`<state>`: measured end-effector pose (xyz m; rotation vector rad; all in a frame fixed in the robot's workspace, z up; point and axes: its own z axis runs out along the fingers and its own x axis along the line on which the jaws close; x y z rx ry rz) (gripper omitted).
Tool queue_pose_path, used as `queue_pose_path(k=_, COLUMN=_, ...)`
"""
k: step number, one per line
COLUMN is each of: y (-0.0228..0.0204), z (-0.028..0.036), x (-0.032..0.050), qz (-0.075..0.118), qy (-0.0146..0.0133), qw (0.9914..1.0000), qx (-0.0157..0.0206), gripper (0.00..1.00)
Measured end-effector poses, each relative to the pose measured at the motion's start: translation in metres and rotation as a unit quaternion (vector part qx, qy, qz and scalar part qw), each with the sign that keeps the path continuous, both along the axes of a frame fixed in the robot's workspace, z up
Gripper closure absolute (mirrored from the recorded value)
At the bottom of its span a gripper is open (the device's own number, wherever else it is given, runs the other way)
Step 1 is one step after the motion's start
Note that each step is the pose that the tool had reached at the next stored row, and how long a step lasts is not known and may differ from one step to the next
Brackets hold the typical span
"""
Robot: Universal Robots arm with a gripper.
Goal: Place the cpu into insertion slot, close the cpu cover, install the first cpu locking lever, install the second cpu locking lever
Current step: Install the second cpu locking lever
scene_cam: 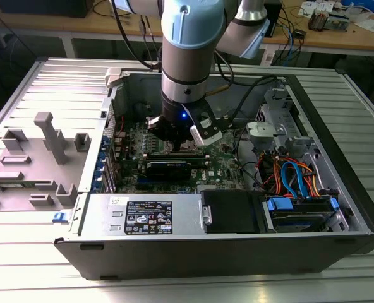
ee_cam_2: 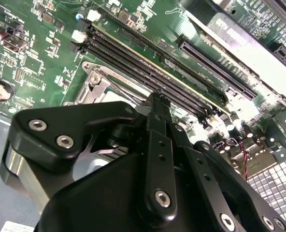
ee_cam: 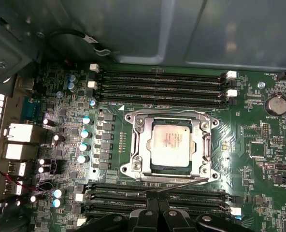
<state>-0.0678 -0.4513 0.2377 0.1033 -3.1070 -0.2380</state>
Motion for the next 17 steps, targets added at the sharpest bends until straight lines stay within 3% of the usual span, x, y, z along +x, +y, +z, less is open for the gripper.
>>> queue_pose_path(k=1, y=0.0001, z=-0.0001, x=0.0011, qz=0.0, qy=0.0, qw=0.99999, qx=0.0032, gripper=0.89)
queue_pose_path(k=2, y=0.0001, z=-0.0002, x=0.0018, qz=0.0, qy=-0.0001, qw=0.99999, qx=0.004, gripper=0.89)
queue_pose_path(k=8, y=0.0001, z=-0.0003, x=0.0049, qz=0.001, qy=0.0, qw=0.99998, qx=0.0063, gripper=0.89)
queue_pose_path(k=9, y=0.0, z=-0.0004, x=0.0049, qz=0.001, qy=0.0, qw=0.99997, qx=0.0078, gripper=0.89)
queue_pose_path(k=12, y=0.0002, z=-0.0013, x=0.0048, qz=0.0, qy=-0.0001, qw=0.99986, qx=0.017, gripper=0.89)
queue_pose_path(k=17, y=-0.0009, z=-0.0059, x=-0.0064, qz=0.0, qy=-0.0001, qw=0.99983, qx=0.0183, gripper=0.89)
